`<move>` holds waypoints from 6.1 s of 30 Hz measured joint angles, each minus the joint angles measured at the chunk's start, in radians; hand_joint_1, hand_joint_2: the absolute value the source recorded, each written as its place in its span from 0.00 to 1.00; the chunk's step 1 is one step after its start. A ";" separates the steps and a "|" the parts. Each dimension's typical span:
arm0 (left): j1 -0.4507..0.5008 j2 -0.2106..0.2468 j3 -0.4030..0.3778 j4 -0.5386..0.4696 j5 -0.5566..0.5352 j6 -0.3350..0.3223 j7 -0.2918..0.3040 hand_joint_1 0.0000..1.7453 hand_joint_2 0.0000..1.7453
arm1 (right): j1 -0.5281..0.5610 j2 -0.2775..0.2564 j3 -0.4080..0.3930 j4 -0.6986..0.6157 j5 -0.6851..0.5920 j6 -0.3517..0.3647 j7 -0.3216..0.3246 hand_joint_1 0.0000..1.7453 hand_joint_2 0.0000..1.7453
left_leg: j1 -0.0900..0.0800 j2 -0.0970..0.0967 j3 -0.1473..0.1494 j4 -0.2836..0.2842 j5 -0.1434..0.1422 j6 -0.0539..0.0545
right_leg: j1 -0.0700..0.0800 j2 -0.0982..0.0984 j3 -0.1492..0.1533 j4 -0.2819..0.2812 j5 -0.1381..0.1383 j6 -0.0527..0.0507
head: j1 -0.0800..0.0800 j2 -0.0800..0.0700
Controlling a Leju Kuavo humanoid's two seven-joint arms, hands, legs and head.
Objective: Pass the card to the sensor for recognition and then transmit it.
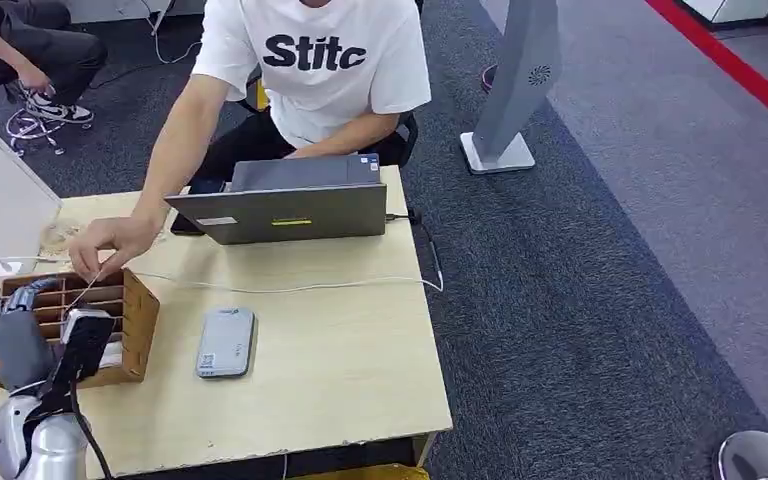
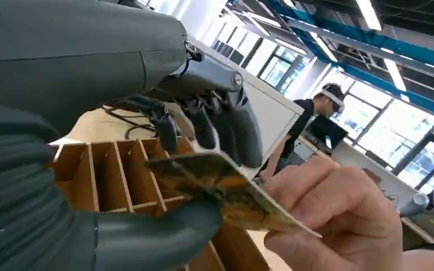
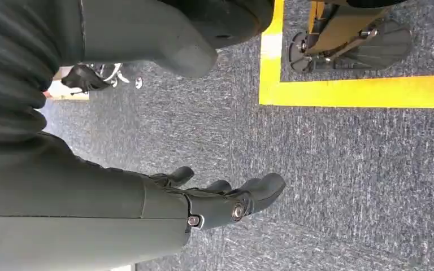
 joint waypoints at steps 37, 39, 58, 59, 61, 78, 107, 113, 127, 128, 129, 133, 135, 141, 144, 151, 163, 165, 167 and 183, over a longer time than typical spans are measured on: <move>0.080 -0.020 -0.253 -0.140 -0.241 -0.138 0.158 1.00 1.00 | -0.001 0.000 0.026 0.000 -0.033 0.003 -0.003 0.00 1.00 | -0.001 -0.001 0.000 0.000 0.000 0.000 | 0.000 0.000 0.000 0.000 0.000 0.000 | 0.000 0.000; 0.078 -0.019 -0.307 -0.146 -0.295 -0.148 0.191 1.00 1.00 | -0.001 0.000 0.029 0.000 -0.033 0.003 -0.003 0.00 1.00 | -0.001 -0.001 -0.001 0.000 0.000 0.000 | 0.000 -0.001 0.000 0.000 0.000 0.000 | 0.000 0.000; -0.013 0.012 -0.525 0.027 -0.462 -0.170 0.309 1.00 1.00 | -0.005 0.004 0.056 0.000 -0.036 0.004 0.005 0.00 1.00 | 0.000 0.000 -0.001 0.000 0.000 0.000 | 0.000 0.000 -0.001 0.000 0.000 0.000 | 0.000 0.000; -0.020 0.012 -0.530 0.046 -0.470 -0.172 0.316 1.00 1.00 | -0.005 0.004 0.057 0.000 -0.036 0.004 0.007 0.00 1.00 | 0.000 0.000 -0.001 0.000 0.000 0.000 | 0.000 0.000 -0.001 0.000 0.000 0.000 | 0.000 0.000; -0.036 0.015 -0.541 0.082 -0.500 -0.184 0.349 1.00 1.00 | -0.005 0.004 0.058 0.000 -0.040 0.004 0.008 0.00 1.00 | 0.000 0.000 -0.001 0.000 0.000 0.000 | 0.000 0.000 -0.001 0.000 0.000 0.000 | 0.000 0.000; -0.154 0.026 -0.572 0.290 -0.624 -0.212 0.507 1.00 1.00 | -0.005 0.006 0.073 0.000 -0.060 0.000 0.024 0.00 1.00 | 0.000 -0.001 0.001 0.000 0.000 0.000 | 0.000 -0.001 0.002 0.000 0.000 0.000 | 0.000 0.000; -0.209 0.044 -0.563 0.214 -0.572 -0.199 0.488 1.00 1.00 | -0.005 0.006 0.104 0.000 -0.061 -0.012 0.036 0.00 1.00 | 0.000 -0.001 0.001 0.000 0.003 -0.001 | 0.000 -0.001 0.002 0.001 0.002 0.000 | 0.000 0.000; -0.262 0.064 -0.541 0.204 -0.574 -0.196 0.485 1.00 1.00 | -0.005 0.006 0.124 0.000 -0.056 -0.012 0.035 0.00 1.00 | 0.000 -0.001 0.001 0.000 0.003 -0.001 | 0.000 -0.001 0.001 0.001 0.002 0.000 | 0.000 0.000; -0.298 0.077 -0.473 0.243 -0.549 -0.145 0.450 1.00 1.00 | -0.006 0.006 0.134 0.000 -0.033 -0.010 0.048 0.00 1.00 | 0.000 -0.001 0.000 0.000 0.003 -0.001 | 0.000 0.000 0.000 0.001 0.002 0.000 | 0.000 0.000; -0.298 0.077 -0.472 0.246 -0.549 -0.143 0.449 1.00 1.00 | -0.006 0.006 0.134 0.000 -0.032 -0.010 0.048 0.00 1.00 | 0.000 0.000 0.000 0.000 0.003 -0.001 | 0.000 0.000 0.000 0.001 0.002 0.000 | 0.000 0.000; -0.298 0.077 -0.472 0.249 -0.549 -0.143 0.449 1.00 1.00 | -0.006 0.006 0.134 0.000 -0.032 -0.010 0.048 0.00 1.00 | 0.000 0.000 0.000 0.000 0.003 -0.001 | 0.000 0.000 0.000 0.001 0.002 0.000 | 0.000 0.000; -0.298 0.075 -0.472 0.256 -0.548 -0.143 0.449 1.00 1.00 | -0.006 0.006 0.136 0.000 -0.033 -0.014 0.046 0.00 1.00 | 0.000 0.000 0.000 0.000 0.002 -0.001 | 0.000 0.001 -0.001 0.001 0.002 0.000 | 0.000 0.000; -0.298 0.073 -0.472 0.257 -0.548 -0.143 0.447 0.87 1.00 | -0.006 0.006 0.139 0.000 -0.035 -0.014 0.045 0.00 1.00 | 0.000 0.000 0.000 0.000 0.002 -0.001 | 0.000 0.001 -0.001 0.001 0.002 0.000 | 0.000 0.000; -0.281 0.066 -0.471 0.255 -0.541 -0.114 0.434 0.00 1.00 | -0.006 0.006 0.143 0.000 -0.035 -0.014 0.045 0.00 1.00 | 0.000 0.000 -0.001 0.000 0.001 -0.001 | 0.000 0.000 -0.001 0.001 0.001 0.000 | 0.000 0.000; -0.275 0.063 -0.470 0.253 -0.533 -0.113 0.431 0.00 1.00 | -0.006 0.006 0.143 0.000 -0.035 -0.014 0.045 0.00 1.00 | 0.000 0.000 -0.001 0.000 0.001 -0.001 | 0.000 0.000 -0.001 0.001 0.001 0.000 | 0.000 0.000; -0.261 0.055 -0.467 0.239 -0.531 -0.108 0.430 0.00 1.00 | -0.006 0.006 0.143 0.000 -0.032 -0.014 0.048 0.00 1.00 | 0.000 0.000 -0.001 0.000 0.001 -0.001 | 0.000 0.000 -0.001 0.001 0.002 0.000 | 0.000 0.000; -0.166 0.065 -0.467 0.096 -0.506 -0.178 0.377 0.00 1.00 | -0.005 0.006 0.143 0.000 -0.053 -0.015 0.042 0.00 1.00 | 0.000 0.000 -0.001 0.000 0.001 -0.001 | 0.000 0.001 -0.002 0.001 0.001 0.000 | 0.000 0.000; -0.145 0.070 -0.467 0.057 -0.505 -0.188 0.377 0.00 1.00 | -0.005 0.006 0.143 0.000 -0.054 -0.016 0.043 0.00 1.00 | 0.000 0.000 -0.002 0.000 0.001 -0.001 | 0.000 0.000 -0.003 0.001 0.001 0.000 | 0.000 0.000; -0.134 0.074 -0.467 0.029 -0.504 -0.193 0.377 0.00 1.00 | -0.005 0.006 0.143 0.000 -0.054 -0.016 0.043 0.00 1.00 | 0.000 0.000 -0.002 0.000 0.001 -0.001 | 0.000 0.000 -0.003 0.001 0.001 0.000 | 0.000 0.000; 0.100 0.192 -0.504 -0.382 -0.521 -0.188 0.365 0.00 1.00 | 0.000 0.006 0.119 0.000 -0.083 -0.018 0.028 0.00 1.00 | 0.000 0.002 -0.003 -0.001 0.000 -0.001 | 0.000 0.001 -0.004 0.002 0.000 -0.001 | 0.000 0.000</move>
